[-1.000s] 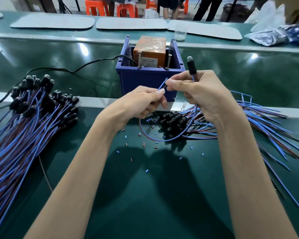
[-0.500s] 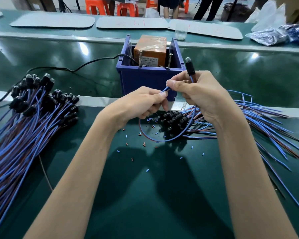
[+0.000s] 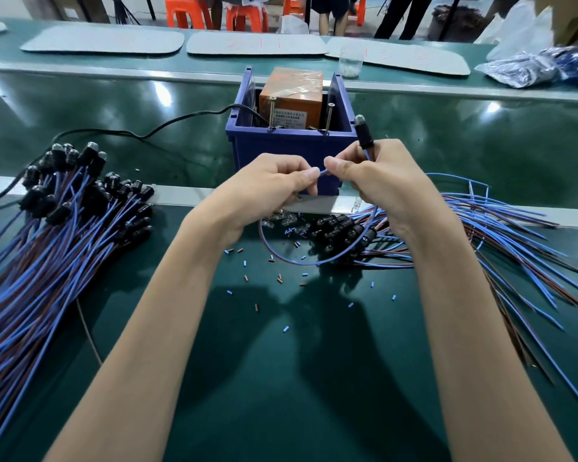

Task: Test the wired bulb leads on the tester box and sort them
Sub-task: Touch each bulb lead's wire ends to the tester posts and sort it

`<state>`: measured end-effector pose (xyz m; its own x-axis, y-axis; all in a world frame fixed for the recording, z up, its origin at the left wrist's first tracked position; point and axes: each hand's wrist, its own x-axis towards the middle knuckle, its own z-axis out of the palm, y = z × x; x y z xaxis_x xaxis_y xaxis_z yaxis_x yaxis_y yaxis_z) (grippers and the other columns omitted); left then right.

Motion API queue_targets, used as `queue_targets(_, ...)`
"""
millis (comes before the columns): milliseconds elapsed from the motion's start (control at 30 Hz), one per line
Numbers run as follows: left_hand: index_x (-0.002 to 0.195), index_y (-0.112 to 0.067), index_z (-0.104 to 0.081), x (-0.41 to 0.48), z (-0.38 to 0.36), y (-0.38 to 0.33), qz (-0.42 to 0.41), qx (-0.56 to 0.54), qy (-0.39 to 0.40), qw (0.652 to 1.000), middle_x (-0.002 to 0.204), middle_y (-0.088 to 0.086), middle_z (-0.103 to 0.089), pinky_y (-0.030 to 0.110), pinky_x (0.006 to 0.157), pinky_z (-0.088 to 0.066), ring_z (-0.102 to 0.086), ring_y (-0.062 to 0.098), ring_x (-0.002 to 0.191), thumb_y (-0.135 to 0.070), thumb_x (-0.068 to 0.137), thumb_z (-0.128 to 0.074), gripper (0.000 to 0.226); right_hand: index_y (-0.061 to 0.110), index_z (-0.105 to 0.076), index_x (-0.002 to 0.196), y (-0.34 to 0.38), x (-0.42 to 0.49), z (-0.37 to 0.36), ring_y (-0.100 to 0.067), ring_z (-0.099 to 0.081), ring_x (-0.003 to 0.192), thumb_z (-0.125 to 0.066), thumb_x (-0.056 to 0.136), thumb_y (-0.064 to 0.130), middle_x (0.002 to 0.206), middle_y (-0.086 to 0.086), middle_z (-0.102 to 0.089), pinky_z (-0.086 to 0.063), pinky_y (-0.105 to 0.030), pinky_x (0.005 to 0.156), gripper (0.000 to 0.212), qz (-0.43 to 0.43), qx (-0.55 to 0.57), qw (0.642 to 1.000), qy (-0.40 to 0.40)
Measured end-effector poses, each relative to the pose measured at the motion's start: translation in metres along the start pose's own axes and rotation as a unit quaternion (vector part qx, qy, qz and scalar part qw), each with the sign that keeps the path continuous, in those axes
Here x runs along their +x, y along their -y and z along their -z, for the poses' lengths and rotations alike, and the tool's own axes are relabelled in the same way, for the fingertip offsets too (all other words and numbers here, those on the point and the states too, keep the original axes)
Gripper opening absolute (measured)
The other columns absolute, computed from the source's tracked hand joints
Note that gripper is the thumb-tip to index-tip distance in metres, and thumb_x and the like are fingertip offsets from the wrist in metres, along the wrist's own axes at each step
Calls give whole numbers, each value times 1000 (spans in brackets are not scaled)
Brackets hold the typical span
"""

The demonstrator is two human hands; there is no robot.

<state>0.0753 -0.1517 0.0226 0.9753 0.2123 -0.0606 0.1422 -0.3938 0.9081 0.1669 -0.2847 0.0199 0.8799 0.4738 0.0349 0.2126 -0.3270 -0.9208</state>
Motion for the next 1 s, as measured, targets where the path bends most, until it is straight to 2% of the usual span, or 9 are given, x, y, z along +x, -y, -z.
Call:
queue_targets(167, 67, -19, -61, -3, 1, -7, -6, 46, -29, 999, 37, -15, -39, 10, 39, -25, -34, 1, 36, -26, 97, -54, 31, 21, -55, 58, 4, -1, -1, 2, -37, 41, -66, 86, 21, 37, 19, -43, -28, -21, 52, 30, -4, -30, 1000, -1)
queue_targets(233, 65, -20, -63, -4, 3, -10, -7, 69, -49, 996, 43, -14, -40, 15, 46, -27, -33, 2, 42, -30, 95, -57, 32, 21, -55, 60, 7, -3, -2, 1, -36, 38, -63, 88, 20, 36, 19, -41, -26, -21, 51, 29, -6, -19, 1000, 7)
queue_targets(333, 63, -20, -65, -4, 7, -15, -1, 77, -75, 994, 56, -7, -47, 19, 56, -31, -39, 6, 55, -33, 92, -59, 33, 21, -54, 61, 11, -5, -4, -2, -33, 47, -61, 90, 20, 35, 19, -39, -25, -22, 52, 30, -5, -7, 1000, 2)
queue_targets(400, 59, -21, -64, -6, 9, -18, 6, 77, -89, 993, 45, -14, -44, 12, 51, -30, -38, -2, 47, -33, 91, -60, 35, 21, -53, 61, 14, -6, -5, -2, -33, 47, -61, 91, 21, 34, 19, -37, -25, -22, 52, 30, -3, 8, 1000, -1)
queue_targets(533, 53, -21, -63, -9, 12, -25, 13, 85, -102, 991, 39, -19, -47, 16, 60, -33, -43, -8, 47, -27, 90, -61, 37, 20, -50, 62, 18, -7, -9, 2, -35, 37, -56, 93, 15, 35, 20, -39, -25, -18, 52, 31, -15, 42, 999, -1)
queue_targets(633, 42, -23, -63, -12, 29, -26, 23, 69, -163, 984, 37, -18, -47, 19, 54, -32, -42, 1, 51, -18, 86, -58, 45, 18, -53, 63, 17, -7, 0, 1, -35, 43, -54, 93, 11, 41, 19, -42, -26, -14, 48, 31, -22, 82, 996, -33)
queue_targets(733, 44, -22, -62, -15, 49, -24, 17, 22, -204, 979, 35, -17, -40, 13, 39, -25, -36, 0, 36, -24, 90, -57, 46, 15, -59, 67, 18, -8, 13, 0, -29, 38, -58, 93, 12, 49, 11, -40, -22, -12, 36, 26, -11, 145, 989, -18)
queue_targets(833, 53, -21, -60, -15, 46, -22, 4, 3, -192, 981, 36, -17, -35, 14, 35, -23, -31, 0, 32, -29, 94, -56, 42, 17, -65, 67, 18, -10, 11, -1, -30, 38, -63, 91, 18, 58, 9, -47, -22, -12, 36, 24, 0, 127, 991, 26)
queue_targets(1000, 63, -23, -61, -9, 22, -23, 6, 21, -135, 991, 37, -17, -39, 15, 46, -28, -38, -3, 40, -31, 97, -52, 36, 19, -68, 71, 15, -10, 3, 3, -39, 39, -63, 91, 22, 59, 11, -51, -26, -6, 40, 21, 15, 59, 998, 34)
